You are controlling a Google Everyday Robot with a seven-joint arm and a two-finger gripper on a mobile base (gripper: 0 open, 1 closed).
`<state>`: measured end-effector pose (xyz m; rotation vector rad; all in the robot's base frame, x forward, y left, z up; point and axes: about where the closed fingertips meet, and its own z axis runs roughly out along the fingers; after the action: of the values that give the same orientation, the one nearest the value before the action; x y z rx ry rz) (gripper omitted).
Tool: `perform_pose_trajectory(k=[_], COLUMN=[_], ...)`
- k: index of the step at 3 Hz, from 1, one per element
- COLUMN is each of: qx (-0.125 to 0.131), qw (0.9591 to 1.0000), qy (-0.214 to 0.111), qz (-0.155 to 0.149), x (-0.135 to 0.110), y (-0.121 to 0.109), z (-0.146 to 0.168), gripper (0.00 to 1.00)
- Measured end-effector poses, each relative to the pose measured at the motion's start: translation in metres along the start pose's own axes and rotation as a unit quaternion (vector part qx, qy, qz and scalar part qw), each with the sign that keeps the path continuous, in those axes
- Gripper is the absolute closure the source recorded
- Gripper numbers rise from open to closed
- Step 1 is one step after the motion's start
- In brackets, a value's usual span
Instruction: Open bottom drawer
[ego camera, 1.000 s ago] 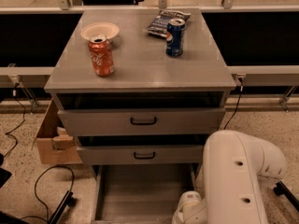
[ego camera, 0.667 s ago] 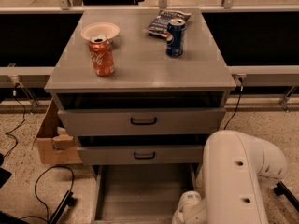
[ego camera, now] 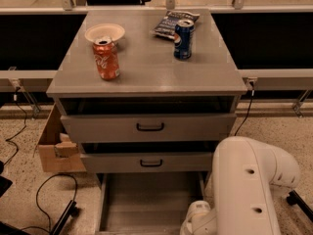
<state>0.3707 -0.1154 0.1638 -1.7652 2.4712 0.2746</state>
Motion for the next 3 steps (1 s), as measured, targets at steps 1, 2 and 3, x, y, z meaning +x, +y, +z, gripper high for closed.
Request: perform_pose_trajectory(k=[1, 2, 3], qx=[0.000, 0.000, -0.001], qw=[1.0000, 1.0000, 1.0000], qy=[0.000, 0.000, 0.000], qz=[0.000, 0.000, 0.000], x=[0.0000, -0.0002, -0.0001], y=[0.0000, -0.0003, 0.0002], z=[0.0000, 0.0000, 0.0004], gripper=[0.28, 0.05, 0.00])
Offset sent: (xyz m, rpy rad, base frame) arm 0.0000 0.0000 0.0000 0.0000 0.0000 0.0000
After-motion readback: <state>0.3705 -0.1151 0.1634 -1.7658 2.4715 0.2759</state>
